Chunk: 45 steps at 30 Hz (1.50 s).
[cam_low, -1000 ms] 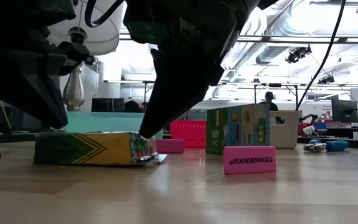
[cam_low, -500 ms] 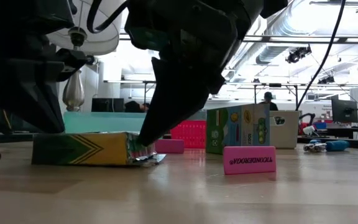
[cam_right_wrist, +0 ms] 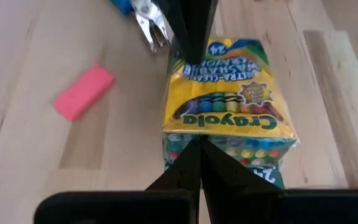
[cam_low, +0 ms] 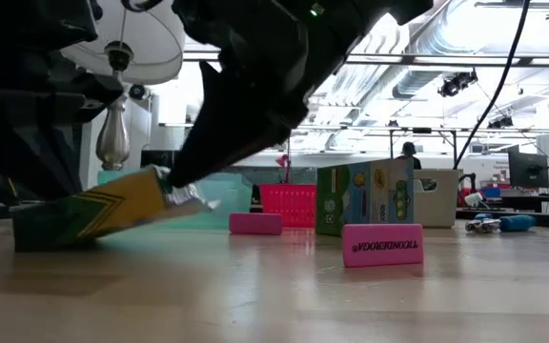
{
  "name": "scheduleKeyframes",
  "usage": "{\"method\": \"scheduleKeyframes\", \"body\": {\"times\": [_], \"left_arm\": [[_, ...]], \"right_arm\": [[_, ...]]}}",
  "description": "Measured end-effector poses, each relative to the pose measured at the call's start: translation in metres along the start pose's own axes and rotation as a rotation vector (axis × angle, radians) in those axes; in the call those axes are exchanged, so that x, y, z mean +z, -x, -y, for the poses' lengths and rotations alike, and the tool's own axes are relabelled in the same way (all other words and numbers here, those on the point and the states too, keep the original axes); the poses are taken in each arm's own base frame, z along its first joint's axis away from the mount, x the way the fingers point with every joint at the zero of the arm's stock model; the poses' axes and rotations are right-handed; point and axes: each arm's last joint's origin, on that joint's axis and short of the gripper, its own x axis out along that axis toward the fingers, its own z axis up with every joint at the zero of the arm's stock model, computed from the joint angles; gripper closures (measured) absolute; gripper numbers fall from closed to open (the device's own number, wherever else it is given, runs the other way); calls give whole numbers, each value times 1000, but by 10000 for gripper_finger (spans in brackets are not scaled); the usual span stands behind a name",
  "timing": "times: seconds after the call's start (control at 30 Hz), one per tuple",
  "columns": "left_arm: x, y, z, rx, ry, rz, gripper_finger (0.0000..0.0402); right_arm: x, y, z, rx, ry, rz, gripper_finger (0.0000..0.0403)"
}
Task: Pick & Place School Supplies
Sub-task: Put the yellow crayon box into the green bin
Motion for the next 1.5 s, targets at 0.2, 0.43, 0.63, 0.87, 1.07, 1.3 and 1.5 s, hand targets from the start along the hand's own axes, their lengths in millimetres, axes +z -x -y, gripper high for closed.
{"method": "scheduleKeyframes", "body": {"times": [0.2, 0.43, 0.63, 0.87, 1.07, 1.3, 1.5], "left_arm": [[-1, 2, 3, 29, -13, 14, 401], [-4, 15, 6, 89, -29, 46, 401], [-2, 35, 3, 120, 8, 98, 401], [-5, 48, 4, 124, 10, 111, 401], [-16, 52, -3, 166, 34, 26, 401], [-24, 48, -3, 129, 77, -29, 401], [-32, 47, -1, 96, 143, -58, 401]], "right_arm": [[7, 0, 2, -5, 13, 38, 400], [17, 2, 6, -6, 14, 105, 400], [24, 0, 13, 21, 11, 153, 400], [27, -1, 18, 38, -3, 158, 400], [20, -1, 17, 63, -86, 80, 400], [14, 0, 9, 98, -122, 32, 400], [5, -1, 10, 62, -153, -47, 400]]}}
